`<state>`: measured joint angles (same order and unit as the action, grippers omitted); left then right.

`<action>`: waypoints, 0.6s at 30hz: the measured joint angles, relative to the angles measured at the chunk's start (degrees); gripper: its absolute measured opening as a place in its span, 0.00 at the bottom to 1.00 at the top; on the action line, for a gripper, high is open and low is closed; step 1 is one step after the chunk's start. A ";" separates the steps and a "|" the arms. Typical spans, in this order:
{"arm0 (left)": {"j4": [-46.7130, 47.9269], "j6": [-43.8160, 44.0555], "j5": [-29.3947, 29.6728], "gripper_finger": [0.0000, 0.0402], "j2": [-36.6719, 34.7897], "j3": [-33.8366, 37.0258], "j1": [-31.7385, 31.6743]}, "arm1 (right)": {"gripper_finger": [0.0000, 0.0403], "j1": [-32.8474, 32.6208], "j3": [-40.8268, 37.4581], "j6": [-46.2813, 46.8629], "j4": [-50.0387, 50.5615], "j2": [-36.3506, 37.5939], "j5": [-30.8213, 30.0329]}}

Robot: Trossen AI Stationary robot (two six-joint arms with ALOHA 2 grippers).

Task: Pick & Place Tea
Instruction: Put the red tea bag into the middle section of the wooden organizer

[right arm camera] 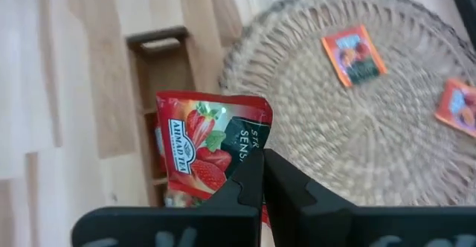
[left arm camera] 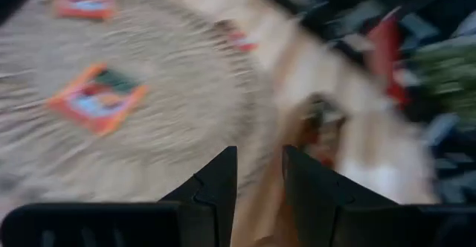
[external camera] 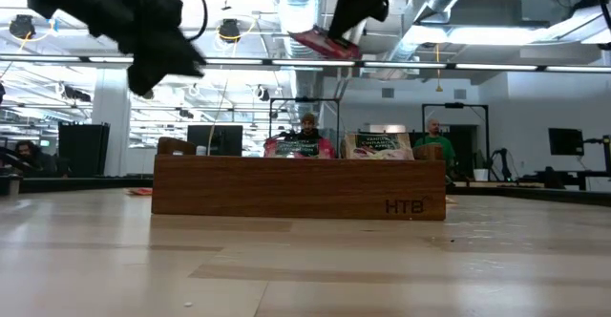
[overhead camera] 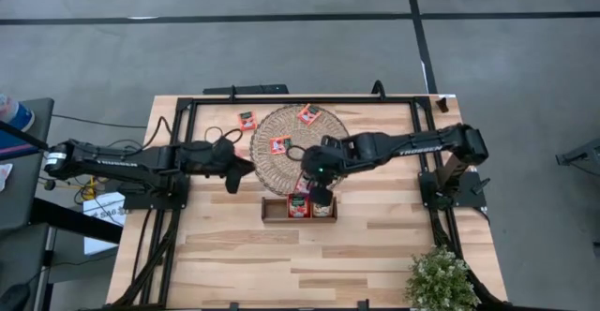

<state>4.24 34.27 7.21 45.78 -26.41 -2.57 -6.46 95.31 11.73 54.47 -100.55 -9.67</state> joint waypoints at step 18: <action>-23.45 9.36 -13.39 0.25 7.59 0.00 4.22 | 0.00 -6.69 0.00 6.68 -7.56 -0.02 -7.18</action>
<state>-19.21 43.63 -6.18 53.37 -26.41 1.65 -13.15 95.31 18.41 46.91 -100.57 -16.85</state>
